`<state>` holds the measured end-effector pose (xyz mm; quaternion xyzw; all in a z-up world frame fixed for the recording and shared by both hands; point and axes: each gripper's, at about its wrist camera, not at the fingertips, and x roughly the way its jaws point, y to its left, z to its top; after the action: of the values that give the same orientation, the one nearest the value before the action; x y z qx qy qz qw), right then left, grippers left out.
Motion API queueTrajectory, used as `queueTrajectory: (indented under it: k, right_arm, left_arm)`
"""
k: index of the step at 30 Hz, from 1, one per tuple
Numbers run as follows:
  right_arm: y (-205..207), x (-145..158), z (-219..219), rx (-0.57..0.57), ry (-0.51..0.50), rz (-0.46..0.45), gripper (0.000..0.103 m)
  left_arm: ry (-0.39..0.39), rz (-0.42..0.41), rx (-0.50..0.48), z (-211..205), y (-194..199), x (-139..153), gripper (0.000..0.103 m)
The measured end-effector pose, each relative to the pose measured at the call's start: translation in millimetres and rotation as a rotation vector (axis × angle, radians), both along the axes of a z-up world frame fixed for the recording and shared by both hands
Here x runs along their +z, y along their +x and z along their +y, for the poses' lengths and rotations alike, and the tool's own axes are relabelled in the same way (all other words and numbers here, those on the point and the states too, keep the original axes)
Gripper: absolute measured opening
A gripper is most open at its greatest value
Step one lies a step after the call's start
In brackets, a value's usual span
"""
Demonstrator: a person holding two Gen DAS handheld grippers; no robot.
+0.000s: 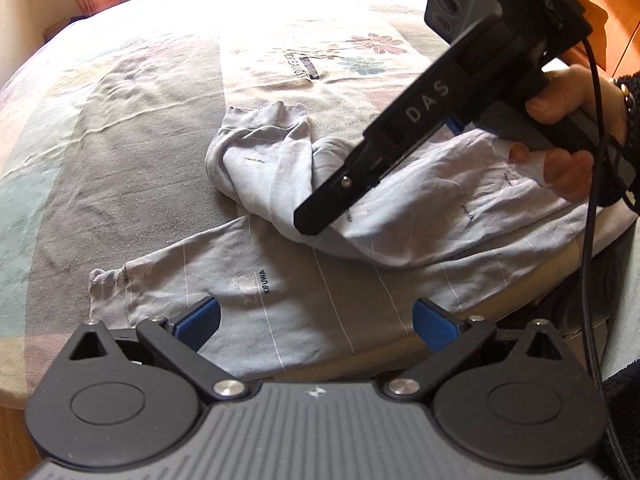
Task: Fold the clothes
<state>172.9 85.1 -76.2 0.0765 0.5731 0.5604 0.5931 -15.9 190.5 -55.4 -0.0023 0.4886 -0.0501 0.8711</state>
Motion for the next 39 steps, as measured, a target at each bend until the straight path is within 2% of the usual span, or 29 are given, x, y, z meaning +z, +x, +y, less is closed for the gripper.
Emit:
queueTrajectory:
  k: [3, 7, 11, 13, 21, 23, 25, 33, 36, 37, 39]
  right_arm:
    - [2.0, -1.1, -17.3, -0.041, -0.013, -0.015, 0.017]
    - [1.9, 15.1, -64.3, -0.126, -0.024, -0.103, 0.024]
    - [-7.4, 24.9, -125.1, -0.232, -0.05, -0.194, 0.03]
    - [-15.6, 24.6, -159.9, -0.285, -0.051, -0.21, 0.034]
    - [-58.2, -10.9, -271.3, -0.53, -0.02, -0.147, 0.039]
    - [-67.6, -19.6, -290.5, -0.571, -0.003, -0.117, 0.04]
    - [-73.4, -25.9, -300.8, -0.597, 0.003, -0.102, 0.041]
    - [-79.2, -43.6, -308.0, -0.656, 0.018, -0.066, 0.046]
    - [-84.9, -51.3, -311.9, -0.671, 0.041, -0.049, 0.046]
    - [-86.8, -52.7, -314.0, -0.679, 0.047, -0.042, 0.046]
    - [-91.1, -54.6, -319.3, -0.695, 0.06, -0.035, 0.046]
  left_arm:
    - [-0.068, -0.008, 0.01, 1.5, 3.1, 0.2, 0.102]
    - [-0.174, -0.011, 0.034, 2.4, 12.7, -5.0, 0.102]
    - [-0.357, -0.021, 0.106, 9.4, 22.2, -22.9, 0.102]
    - [-0.45, -0.047, 0.162, 13.3, 24.8, -35.3, 0.102]
    - [-0.836, -0.233, 0.413, 41.7, 32.7, -74.8, 0.102]
    - [-0.922, -0.255, 0.441, 44.9, 35.9, -80.8, 0.102]
    - [-0.972, -0.27, 0.46, 43.9, 38.2, -83.1, 0.102]
    - [-0.921, -0.334, 0.525, 38.5, 38.8, -85.2, 0.1]
    - [-0.875, -0.333, 0.55, 43.2, 38.6, -85.1, 0.082]
    - [-0.853, -0.332, 0.566, 43.6, 37.6, -86.6, 0.07]
    - [-0.815, -0.333, 0.581, 44.4, 34.6, -89.6, 0.056]
